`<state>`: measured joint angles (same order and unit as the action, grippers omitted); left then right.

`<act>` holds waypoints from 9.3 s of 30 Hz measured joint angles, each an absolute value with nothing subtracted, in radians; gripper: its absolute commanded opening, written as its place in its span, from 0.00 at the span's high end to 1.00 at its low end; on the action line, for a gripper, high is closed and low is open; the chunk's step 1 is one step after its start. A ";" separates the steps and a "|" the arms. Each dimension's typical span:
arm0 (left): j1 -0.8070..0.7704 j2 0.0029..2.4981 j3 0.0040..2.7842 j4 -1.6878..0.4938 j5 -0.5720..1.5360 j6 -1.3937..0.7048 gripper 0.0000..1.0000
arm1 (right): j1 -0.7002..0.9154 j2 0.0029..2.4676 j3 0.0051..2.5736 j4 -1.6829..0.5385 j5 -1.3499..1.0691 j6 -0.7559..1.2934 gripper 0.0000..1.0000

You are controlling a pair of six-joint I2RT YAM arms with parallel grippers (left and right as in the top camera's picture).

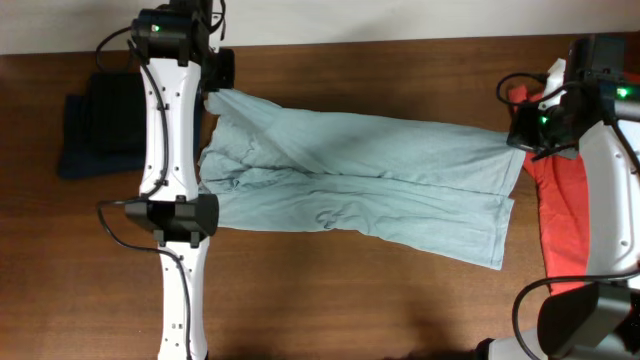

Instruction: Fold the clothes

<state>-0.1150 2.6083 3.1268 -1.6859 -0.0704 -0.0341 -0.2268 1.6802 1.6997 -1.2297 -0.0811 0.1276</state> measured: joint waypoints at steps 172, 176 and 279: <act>-0.073 2.420 2.373 -1.450 0.099 -0.124 0.81 | -0.249 1.914 1.351 -0.787 -0.012 0.153 0.96; -0.073 2.420 2.373 -1.453 0.099 -0.124 0.83 | -0.249 1.914 1.509 -0.966 -0.029 0.150 0.96; -0.152 2.487 2.373 -1.639 0.026 -0.178 0.99 | -0.007 2.077 1.597 -1.121 -0.206 0.089 0.89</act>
<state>-0.1516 2.4874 2.3730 -1.6394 0.0261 -0.1776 -0.0071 2.0766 1.5974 -1.1206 -0.2062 0.0895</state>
